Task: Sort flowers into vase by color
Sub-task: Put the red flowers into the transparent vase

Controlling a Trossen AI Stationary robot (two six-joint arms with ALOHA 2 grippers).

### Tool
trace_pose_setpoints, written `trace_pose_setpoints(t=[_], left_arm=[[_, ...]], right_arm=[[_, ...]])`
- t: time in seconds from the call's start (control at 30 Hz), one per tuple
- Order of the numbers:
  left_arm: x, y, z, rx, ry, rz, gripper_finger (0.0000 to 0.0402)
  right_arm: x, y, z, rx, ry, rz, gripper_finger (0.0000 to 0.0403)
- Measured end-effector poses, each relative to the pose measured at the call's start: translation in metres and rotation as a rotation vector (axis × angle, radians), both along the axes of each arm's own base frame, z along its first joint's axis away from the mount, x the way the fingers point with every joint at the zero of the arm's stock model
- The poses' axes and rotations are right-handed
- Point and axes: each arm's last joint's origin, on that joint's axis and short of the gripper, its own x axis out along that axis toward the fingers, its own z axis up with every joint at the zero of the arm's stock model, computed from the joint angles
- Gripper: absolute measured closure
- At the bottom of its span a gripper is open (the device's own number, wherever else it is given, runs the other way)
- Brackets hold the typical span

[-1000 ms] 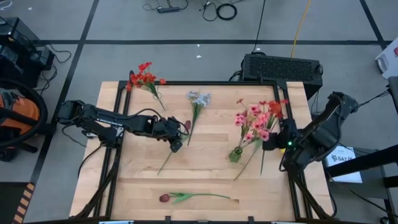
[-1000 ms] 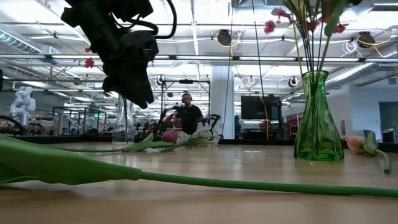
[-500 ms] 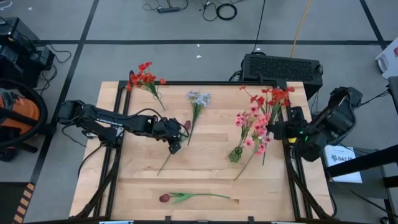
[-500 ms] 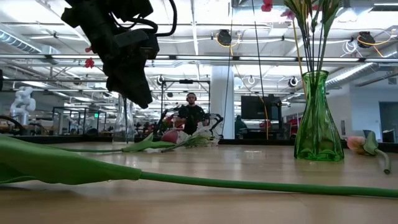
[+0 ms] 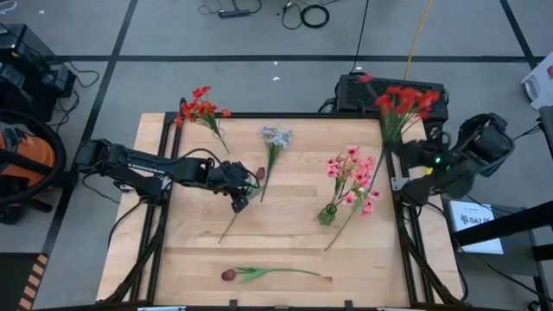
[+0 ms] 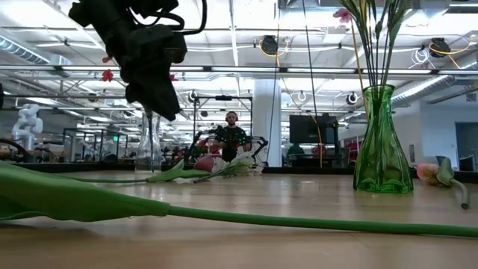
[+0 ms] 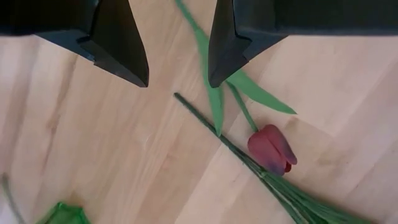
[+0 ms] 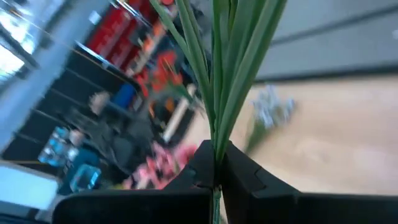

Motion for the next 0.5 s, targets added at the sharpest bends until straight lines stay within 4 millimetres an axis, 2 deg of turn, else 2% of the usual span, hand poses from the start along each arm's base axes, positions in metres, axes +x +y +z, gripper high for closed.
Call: trace_pose_setpoints(t=[0.23,0.5], left_arm=[[0.003,0.000,0.003,-0.067,-0.053,0.082,0.0230],[0.011,0.001,0.012,-0.065,-0.188,0.122,0.0230]], right_arm=[[-0.020,-0.020,0.019,-0.040,-0.114,0.086,0.0399],[-0.031,-0.031,0.064,-0.329,-0.238,0.159,0.0399]])
